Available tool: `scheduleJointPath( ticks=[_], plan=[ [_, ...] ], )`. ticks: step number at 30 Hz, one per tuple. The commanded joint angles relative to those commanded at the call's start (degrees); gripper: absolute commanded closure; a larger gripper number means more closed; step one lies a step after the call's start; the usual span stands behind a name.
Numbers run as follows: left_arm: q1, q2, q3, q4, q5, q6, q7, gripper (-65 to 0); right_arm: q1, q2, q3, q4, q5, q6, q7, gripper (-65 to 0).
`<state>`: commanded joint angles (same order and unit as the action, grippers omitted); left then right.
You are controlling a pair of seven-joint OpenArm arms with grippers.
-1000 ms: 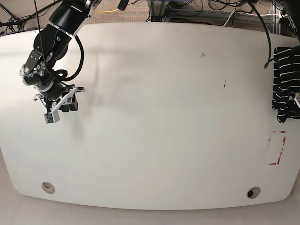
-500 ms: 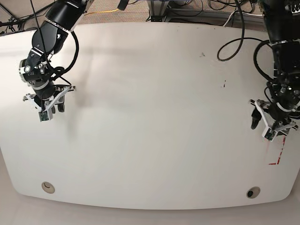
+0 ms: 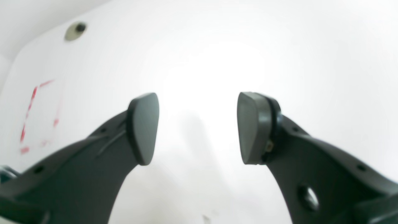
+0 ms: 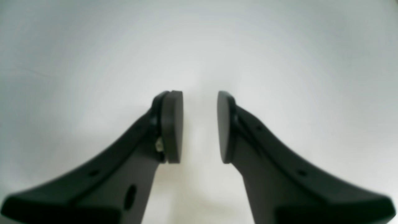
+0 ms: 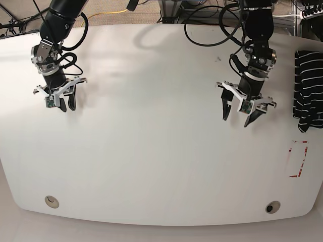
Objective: Fold the T-shirt properly
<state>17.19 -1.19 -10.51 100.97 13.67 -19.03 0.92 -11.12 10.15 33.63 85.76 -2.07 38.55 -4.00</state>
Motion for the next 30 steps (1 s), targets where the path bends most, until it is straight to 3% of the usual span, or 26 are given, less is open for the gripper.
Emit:
scheduleJointPath(
  ticks=[5, 16, 21, 23, 26, 30],
  plan=[
    [11.3, 3.2, 0.6, 6.9, -0.1, 0.0, 0.0, -36.8, -7.8, -1.2, 0.2, 0.4, 1.3, -1.23, 4.0, -17.4],
    [41.8, 7.4, 0.6, 14.0, -0.2, 0.1, -0.2, -36.7, -32.8, -5.9, 1.7, 11.4, 11.6, -1.23, 4.0, -17.4],
    [49.1, 6.7, 0.5, 12.2, -4.8, 0.1, -0.2, -36.5, -41.4, -7.5, 1.4, 12.8, 15.6, -1.23, 4.0, -17.4],
    [51.0, 4.0, 0.5, 9.9, -8.2, 0.1, -0.2, -36.5, -44.7, -8.6, 1.4, 12.6, 15.8, -1.14, 4.1, -17.4],
    [50.8, 0.5, 0.7, 4.0, -11.4, 0.2, -0.2, -36.5, -47.3, -9.7, -1.0, 9.2, 15.7, -1.05, 4.1, -17.4],
    [45.7, -1.1, 0.7, -6.7, -12.0, 0.2, -0.2, -36.5, -47.8, -8.6, -4.8, 1.0, 15.7, -1.05, 4.2, -17.4]
  ],
)
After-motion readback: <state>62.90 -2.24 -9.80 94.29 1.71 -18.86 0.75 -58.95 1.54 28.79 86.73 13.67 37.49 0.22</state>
